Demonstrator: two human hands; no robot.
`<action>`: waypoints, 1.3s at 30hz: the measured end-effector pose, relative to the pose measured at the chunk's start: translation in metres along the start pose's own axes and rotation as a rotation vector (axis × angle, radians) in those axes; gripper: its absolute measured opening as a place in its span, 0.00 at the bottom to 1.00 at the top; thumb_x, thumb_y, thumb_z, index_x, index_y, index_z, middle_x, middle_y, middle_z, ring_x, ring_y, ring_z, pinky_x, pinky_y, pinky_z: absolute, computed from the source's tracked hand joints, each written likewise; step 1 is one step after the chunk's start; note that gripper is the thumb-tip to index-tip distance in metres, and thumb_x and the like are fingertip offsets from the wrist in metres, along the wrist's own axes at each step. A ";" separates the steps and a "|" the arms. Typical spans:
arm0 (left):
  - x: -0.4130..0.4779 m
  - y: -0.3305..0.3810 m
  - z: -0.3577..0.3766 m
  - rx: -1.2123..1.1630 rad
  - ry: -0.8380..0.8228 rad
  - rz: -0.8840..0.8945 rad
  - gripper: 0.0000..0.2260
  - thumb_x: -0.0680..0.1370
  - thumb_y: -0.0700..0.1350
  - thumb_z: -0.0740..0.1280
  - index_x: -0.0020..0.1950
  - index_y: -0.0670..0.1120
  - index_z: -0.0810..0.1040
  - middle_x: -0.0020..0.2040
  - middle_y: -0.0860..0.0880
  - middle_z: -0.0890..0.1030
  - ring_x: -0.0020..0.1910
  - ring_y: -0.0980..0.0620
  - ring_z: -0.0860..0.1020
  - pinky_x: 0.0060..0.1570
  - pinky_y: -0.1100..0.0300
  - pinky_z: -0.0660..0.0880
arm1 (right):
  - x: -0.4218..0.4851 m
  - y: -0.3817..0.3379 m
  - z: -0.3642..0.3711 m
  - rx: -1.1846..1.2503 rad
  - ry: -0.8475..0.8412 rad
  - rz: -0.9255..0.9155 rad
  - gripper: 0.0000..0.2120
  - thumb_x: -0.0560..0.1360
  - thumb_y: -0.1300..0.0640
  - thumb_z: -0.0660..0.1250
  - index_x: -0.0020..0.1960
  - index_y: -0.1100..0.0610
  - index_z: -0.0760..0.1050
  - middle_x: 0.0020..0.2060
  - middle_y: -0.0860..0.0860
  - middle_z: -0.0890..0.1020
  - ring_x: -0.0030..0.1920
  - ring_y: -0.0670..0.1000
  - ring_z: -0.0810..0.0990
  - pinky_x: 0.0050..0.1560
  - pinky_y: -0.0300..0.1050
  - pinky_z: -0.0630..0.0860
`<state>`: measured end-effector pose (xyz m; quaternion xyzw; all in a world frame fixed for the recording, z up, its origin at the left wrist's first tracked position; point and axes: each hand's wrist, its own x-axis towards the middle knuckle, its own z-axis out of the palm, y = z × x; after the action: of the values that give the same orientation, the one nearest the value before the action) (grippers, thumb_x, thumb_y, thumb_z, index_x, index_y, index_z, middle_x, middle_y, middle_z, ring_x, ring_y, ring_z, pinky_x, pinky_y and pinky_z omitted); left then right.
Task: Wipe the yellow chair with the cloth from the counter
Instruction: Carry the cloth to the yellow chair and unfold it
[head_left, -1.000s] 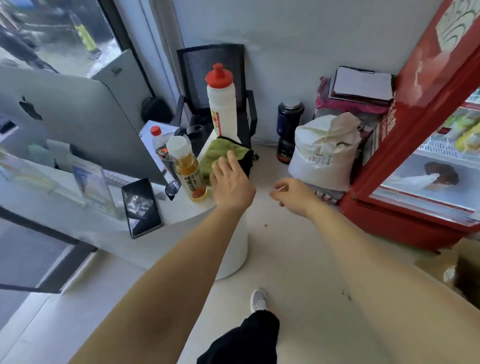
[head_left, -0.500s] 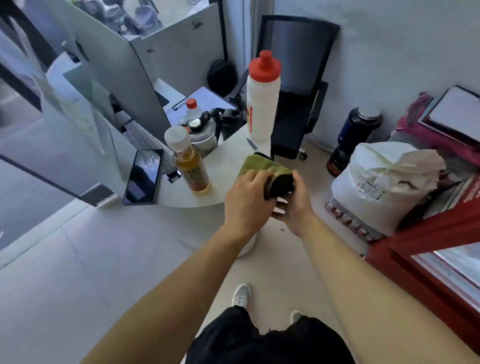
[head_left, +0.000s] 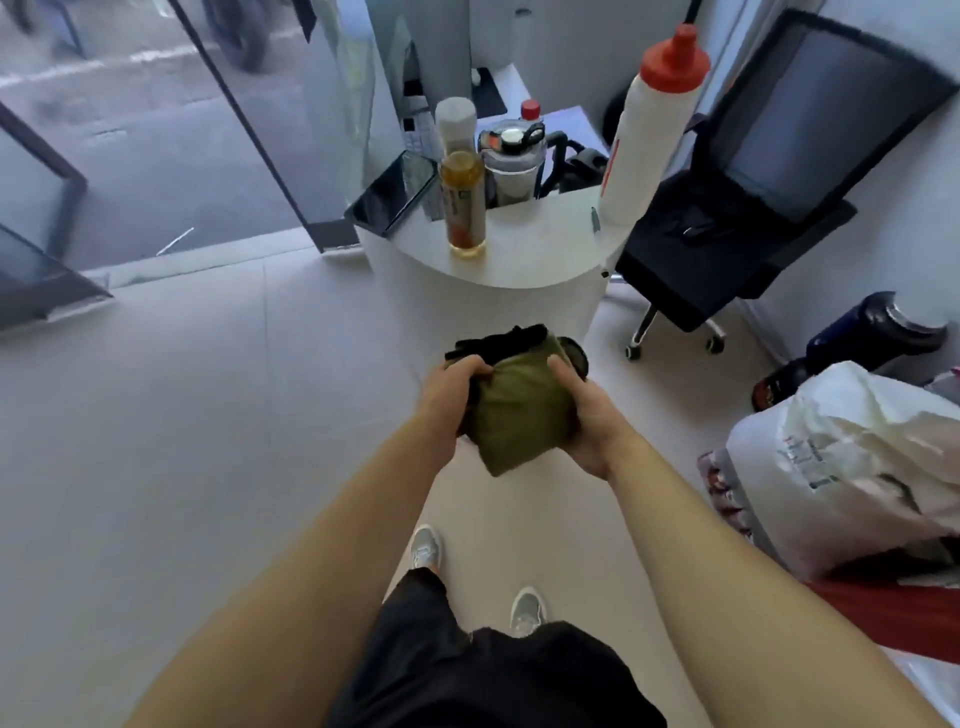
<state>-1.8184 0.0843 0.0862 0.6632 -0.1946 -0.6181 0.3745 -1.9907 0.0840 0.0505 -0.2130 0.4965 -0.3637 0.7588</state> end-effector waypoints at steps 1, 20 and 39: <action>0.000 -0.005 -0.015 -0.041 0.021 -0.028 0.13 0.70 0.45 0.70 0.53 0.43 0.79 0.46 0.42 0.81 0.43 0.42 0.80 0.38 0.53 0.78 | 0.001 0.005 0.009 -0.068 -0.047 0.027 0.31 0.69 0.47 0.77 0.68 0.58 0.74 0.59 0.59 0.83 0.59 0.62 0.82 0.59 0.63 0.79; 0.010 -0.069 -0.431 -0.188 0.175 0.108 0.31 0.71 0.48 0.78 0.71 0.49 0.71 0.64 0.47 0.79 0.64 0.48 0.76 0.60 0.55 0.73 | 0.104 0.138 0.412 -1.189 -0.668 0.151 0.12 0.72 0.61 0.72 0.56 0.54 0.79 0.49 0.56 0.85 0.50 0.58 0.84 0.52 0.54 0.83; 0.062 -0.010 -0.792 -0.254 0.632 0.015 0.15 0.72 0.44 0.73 0.58 0.46 0.78 0.53 0.44 0.84 0.51 0.45 0.83 0.41 0.54 0.81 | 0.277 0.296 0.804 -1.746 -1.097 -0.021 0.33 0.69 0.54 0.78 0.70 0.53 0.68 0.58 0.52 0.77 0.54 0.54 0.77 0.49 0.47 0.78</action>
<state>-1.0456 0.2495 0.0015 0.7686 0.0049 -0.3985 0.5005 -1.0923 0.0327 0.0164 -0.8309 0.1711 0.2643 0.4587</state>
